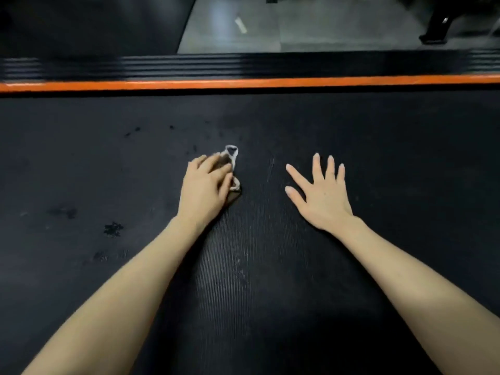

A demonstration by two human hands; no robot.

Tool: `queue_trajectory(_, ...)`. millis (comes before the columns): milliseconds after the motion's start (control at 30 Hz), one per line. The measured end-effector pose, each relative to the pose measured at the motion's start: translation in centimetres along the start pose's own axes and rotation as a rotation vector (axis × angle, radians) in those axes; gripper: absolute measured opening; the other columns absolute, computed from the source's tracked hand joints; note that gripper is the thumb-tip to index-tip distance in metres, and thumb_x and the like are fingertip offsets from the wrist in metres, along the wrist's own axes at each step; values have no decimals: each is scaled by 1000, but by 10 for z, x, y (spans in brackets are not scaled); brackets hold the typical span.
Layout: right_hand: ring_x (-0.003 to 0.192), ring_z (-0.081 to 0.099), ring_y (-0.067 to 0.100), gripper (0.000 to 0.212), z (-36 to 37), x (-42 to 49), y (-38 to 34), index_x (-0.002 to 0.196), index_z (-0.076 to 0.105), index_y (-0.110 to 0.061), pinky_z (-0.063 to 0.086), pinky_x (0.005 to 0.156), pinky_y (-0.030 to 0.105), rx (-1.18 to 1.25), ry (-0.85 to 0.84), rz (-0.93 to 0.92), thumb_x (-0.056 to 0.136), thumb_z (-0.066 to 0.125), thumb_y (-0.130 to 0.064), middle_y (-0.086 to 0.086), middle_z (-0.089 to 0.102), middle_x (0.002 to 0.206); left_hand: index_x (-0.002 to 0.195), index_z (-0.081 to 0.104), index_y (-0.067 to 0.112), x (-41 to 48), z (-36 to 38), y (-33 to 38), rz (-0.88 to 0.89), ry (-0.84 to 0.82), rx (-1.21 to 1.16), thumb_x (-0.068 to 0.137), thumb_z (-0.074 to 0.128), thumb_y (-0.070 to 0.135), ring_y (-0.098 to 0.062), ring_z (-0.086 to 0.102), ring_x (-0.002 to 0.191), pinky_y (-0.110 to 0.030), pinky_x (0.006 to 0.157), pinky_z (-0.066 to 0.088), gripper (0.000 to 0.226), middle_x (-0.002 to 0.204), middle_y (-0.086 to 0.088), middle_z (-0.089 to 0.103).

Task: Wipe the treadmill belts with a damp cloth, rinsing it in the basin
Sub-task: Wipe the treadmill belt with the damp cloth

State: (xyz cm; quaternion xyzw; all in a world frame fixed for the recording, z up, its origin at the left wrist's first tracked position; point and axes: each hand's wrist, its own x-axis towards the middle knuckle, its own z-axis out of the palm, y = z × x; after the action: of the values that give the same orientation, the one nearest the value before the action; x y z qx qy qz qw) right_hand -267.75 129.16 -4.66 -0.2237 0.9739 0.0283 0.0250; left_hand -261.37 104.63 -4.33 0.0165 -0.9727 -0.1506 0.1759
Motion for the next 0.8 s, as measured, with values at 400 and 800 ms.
queue_trajectory(400,141,-1,46,72,-1,-1,-3,146,-5,-39,1,114,58,-28,-3,-2,79,-16,-64,24,0,155,111,69,6,-26,-8,-5,235,-88,5,92,42,30,-37,58,113,-62,98,37,41,120,-13,64)
queue_trajectory(800,132,26,53,66,-1,2,-3,146,26,-33,23,108,63,-25,3,3,93,-3,-61,30,30,145,90,72,5,45,9,-5,166,38,-42,88,44,20,-31,62,94,-41,91,39,32,101,-10,69)
